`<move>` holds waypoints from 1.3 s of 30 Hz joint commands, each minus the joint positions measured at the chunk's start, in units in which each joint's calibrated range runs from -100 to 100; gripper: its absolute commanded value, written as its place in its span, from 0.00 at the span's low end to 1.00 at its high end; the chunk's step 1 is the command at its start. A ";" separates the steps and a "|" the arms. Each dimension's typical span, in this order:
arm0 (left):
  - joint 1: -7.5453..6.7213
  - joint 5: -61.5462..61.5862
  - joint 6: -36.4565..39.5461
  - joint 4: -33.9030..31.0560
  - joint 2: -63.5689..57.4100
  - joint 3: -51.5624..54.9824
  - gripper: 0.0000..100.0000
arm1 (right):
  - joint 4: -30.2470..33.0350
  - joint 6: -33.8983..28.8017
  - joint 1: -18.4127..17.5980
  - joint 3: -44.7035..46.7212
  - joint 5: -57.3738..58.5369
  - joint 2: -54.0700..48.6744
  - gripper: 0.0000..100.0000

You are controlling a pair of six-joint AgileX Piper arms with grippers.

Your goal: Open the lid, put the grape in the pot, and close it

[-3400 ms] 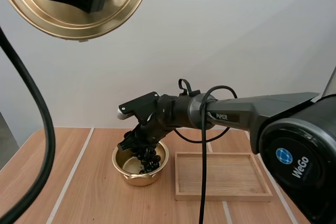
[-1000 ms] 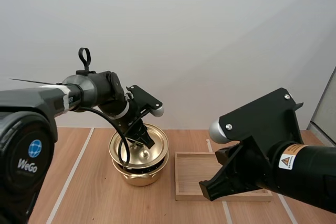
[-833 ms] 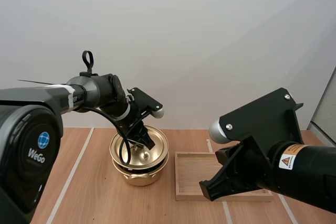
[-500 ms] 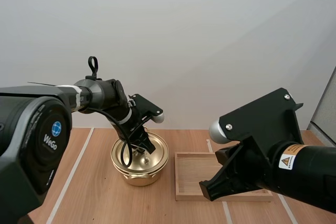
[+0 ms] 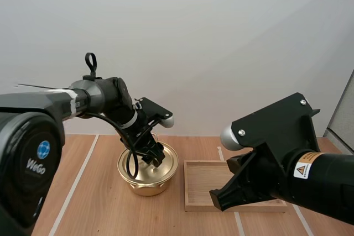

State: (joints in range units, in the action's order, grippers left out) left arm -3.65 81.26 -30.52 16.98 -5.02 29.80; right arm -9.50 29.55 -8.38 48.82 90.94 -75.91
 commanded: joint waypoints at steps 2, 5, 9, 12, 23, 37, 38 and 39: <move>-0.24 6.18 0.95 1.24 -8.98 0.13 1.00 | 0.30 -0.37 0.22 -0.15 -0.50 -0.57 0.00; -0.24 9.26 1.74 1.24 -15.05 0.13 1.00 | 0.30 -0.37 0.22 -0.15 -1.95 -0.57 0.00; -0.24 15.34 2.67 1.11 -24.50 0.13 1.00 | 0.30 -0.45 0.22 -0.15 -3.57 -0.57 0.00; -0.24 18.74 4.94 1.11 -32.00 0.13 0.78 | 0.40 -1.91 0.22 -0.15 -4.57 -0.57 0.00; -0.24 8.01 10.19 1.11 -53.40 8.00 0.01 | 2.81 -7.37 0.22 -0.01 -8.69 -0.57 0.00; -0.16 -12.87 20.82 1.11 -74.96 28.85 0.01 | 5.19 -9.46 0.22 12.75 -23.36 -7.80 0.00; -0.16 -14.27 20.82 1.00 -76.82 29.68 0.01 | 5.30 -9.46 0.22 13.49 -25.22 -9.95 0.00; -0.16 -15.34 20.82 1.00 -77.61 29.80 0.01 | 5.51 -9.46 0.22 13.85 -26.47 -11.24 0.00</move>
State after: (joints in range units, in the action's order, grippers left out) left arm -3.65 70.10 -10.56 17.38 -79.89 58.51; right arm -5.08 20.61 -8.38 61.00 69.84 -82.46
